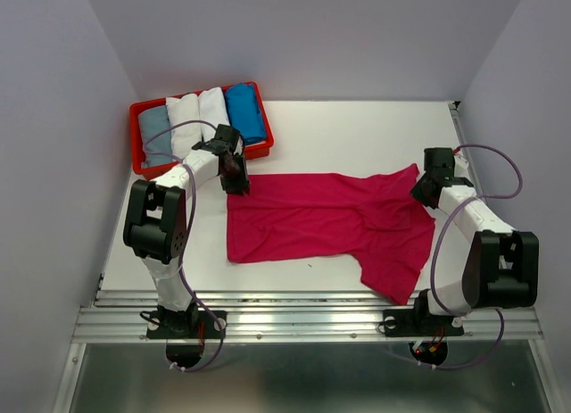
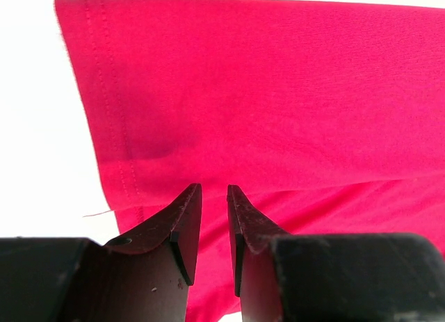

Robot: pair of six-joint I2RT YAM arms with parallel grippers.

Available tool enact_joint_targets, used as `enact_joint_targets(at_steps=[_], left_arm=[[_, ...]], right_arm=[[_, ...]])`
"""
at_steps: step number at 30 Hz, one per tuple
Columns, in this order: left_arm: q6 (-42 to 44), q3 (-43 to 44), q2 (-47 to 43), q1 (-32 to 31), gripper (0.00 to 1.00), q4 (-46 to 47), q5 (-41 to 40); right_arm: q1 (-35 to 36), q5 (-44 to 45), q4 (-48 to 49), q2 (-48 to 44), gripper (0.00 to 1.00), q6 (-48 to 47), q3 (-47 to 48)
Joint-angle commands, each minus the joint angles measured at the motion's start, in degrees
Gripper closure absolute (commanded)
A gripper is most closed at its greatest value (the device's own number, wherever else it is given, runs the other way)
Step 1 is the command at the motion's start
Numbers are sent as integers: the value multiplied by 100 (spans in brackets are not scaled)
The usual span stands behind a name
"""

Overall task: Roll the t-shirts
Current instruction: Fold the T-shirt at the center of the board.

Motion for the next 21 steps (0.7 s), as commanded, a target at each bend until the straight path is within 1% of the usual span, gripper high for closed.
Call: enact_joint_targets(at_steps=[1, 7, 12, 16, 21], left_arm=[[102, 21, -7, 45, 67, 43, 30], [50, 73, 1, 63, 67, 25, 39], [-47, 179, 45, 54, 67, 165, 74], [-135, 188, 431, 63, 67, 166, -93], [-267, -14, 529, 63, 67, 157, -260]], right_arm=[[-73, 530, -14, 126, 99, 79, -197], [-73, 523, 144, 365, 99, 167, -444], [-73, 496, 188, 435, 99, 149, -400], [-73, 522, 197, 479, 99, 140, -382], [-195, 496, 215, 558, 99, 132, -426]])
